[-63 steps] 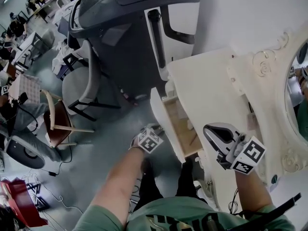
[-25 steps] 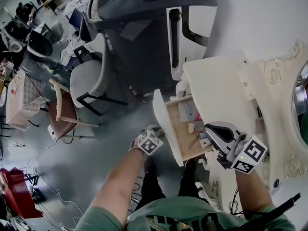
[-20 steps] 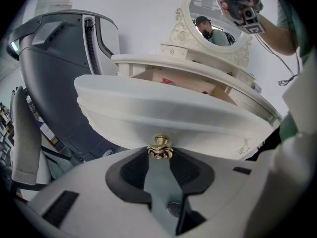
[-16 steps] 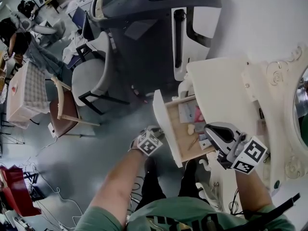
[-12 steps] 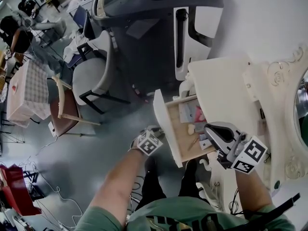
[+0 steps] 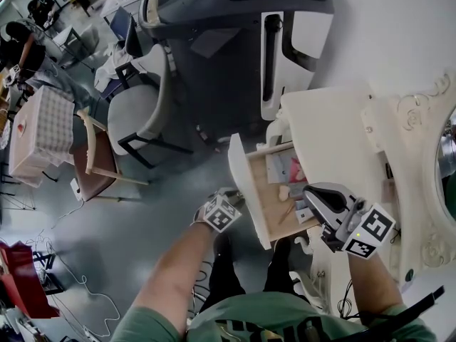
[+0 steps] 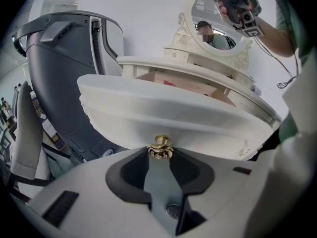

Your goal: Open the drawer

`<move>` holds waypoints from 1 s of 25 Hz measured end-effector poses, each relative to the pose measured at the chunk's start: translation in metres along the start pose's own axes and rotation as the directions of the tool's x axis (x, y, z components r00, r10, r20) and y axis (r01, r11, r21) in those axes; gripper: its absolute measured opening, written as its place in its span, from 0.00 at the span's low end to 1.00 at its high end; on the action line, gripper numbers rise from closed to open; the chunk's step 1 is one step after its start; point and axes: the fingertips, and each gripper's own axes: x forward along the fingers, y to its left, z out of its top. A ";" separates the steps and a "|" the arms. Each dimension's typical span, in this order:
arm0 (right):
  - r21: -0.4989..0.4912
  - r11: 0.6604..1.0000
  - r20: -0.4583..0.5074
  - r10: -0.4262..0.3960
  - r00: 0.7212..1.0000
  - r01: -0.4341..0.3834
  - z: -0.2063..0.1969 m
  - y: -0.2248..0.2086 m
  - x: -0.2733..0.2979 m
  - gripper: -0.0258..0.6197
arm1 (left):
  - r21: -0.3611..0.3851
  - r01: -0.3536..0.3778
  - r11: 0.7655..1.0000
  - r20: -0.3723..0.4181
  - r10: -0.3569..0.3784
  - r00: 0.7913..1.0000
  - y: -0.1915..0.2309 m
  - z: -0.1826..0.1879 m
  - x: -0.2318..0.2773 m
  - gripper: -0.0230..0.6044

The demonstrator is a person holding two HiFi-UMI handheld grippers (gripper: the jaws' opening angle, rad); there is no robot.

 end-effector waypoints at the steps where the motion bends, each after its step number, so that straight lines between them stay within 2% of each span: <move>1: -0.001 1.000 0.000 0.000 1.000 0.000 0.000 -0.001 0.000 0.06 | 0.009 0.003 1.000 -0.002 -0.003 1.000 0.000 0.000 0.000 0.25; 16: 0.006 1.000 0.001 -0.028 1.000 0.028 0.003 -0.012 -0.016 0.06 | 0.012 0.021 1.000 0.001 -0.022 1.000 0.001 0.000 0.001 0.25; 22: 0.001 0.999 0.008 -0.036 0.999 0.036 0.006 -0.015 -0.020 0.06 | 0.022 0.017 1.000 -0.029 -0.016 0.999 0.001 -0.002 0.002 0.26; 25: -0.007 0.999 0.011 -0.040 0.999 0.040 0.010 -0.014 -0.021 0.06 | -0.010 0.011 1.000 -0.021 -0.011 1.000 0.001 0.000 0.001 0.26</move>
